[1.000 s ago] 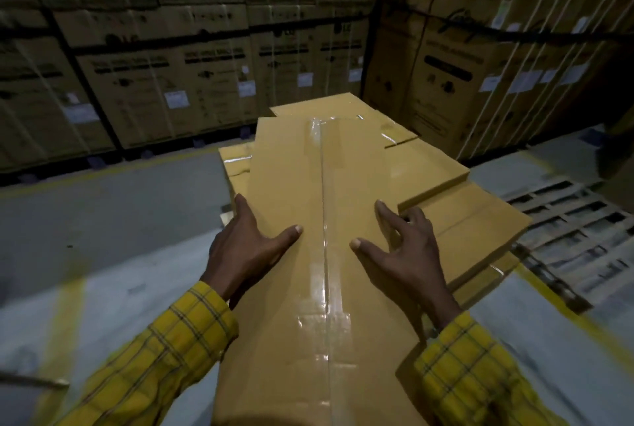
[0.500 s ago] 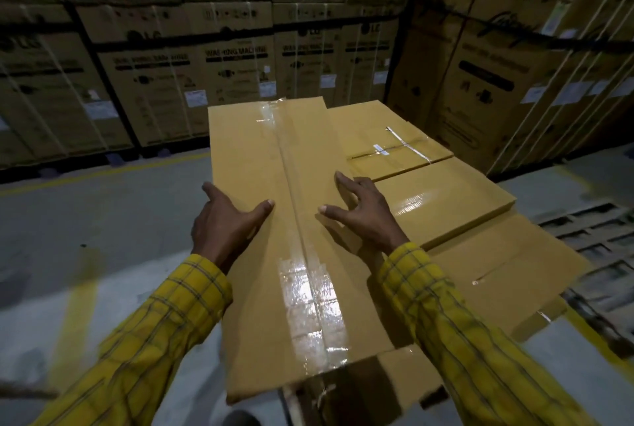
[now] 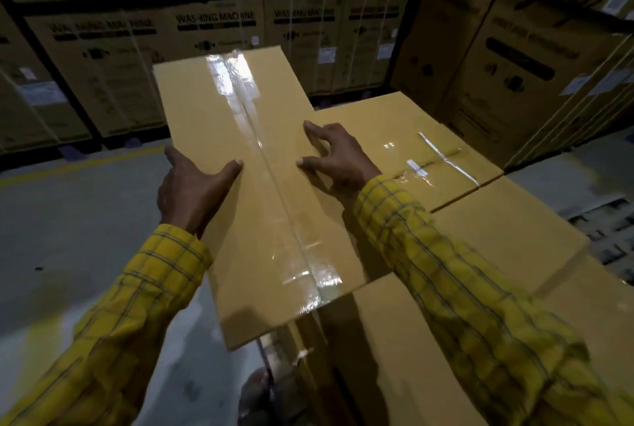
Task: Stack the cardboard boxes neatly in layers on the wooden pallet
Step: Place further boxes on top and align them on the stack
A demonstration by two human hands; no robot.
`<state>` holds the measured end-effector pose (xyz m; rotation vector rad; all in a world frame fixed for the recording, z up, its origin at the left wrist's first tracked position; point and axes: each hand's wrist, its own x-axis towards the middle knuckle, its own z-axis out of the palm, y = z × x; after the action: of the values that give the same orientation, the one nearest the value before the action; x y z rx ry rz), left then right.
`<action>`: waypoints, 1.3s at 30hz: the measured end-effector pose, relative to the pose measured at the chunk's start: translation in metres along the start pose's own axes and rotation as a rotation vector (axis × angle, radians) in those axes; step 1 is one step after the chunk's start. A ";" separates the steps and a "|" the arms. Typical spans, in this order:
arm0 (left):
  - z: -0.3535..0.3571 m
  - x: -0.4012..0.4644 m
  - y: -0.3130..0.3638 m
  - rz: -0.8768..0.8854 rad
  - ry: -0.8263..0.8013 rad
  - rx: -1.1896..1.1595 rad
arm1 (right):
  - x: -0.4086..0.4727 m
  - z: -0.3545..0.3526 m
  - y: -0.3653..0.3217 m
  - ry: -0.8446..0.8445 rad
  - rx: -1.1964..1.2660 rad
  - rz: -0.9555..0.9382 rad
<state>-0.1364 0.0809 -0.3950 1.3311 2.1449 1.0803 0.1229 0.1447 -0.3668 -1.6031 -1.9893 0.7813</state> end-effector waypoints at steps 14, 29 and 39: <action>0.153 0.146 -0.079 -0.213 -0.338 -0.117 | 0.189 0.079 0.114 -0.271 -0.063 0.191; 0.219 0.099 -0.135 -0.258 -0.485 -0.131 | 0.142 0.142 0.209 -0.276 -0.221 0.291; 0.234 0.069 -0.136 -0.218 -0.503 -0.125 | 0.079 0.169 0.188 -0.053 -0.455 0.130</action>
<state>-0.0914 0.2020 -0.6423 1.1319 1.7667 0.6889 0.1268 0.2277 -0.6185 -1.9974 -2.2324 0.4357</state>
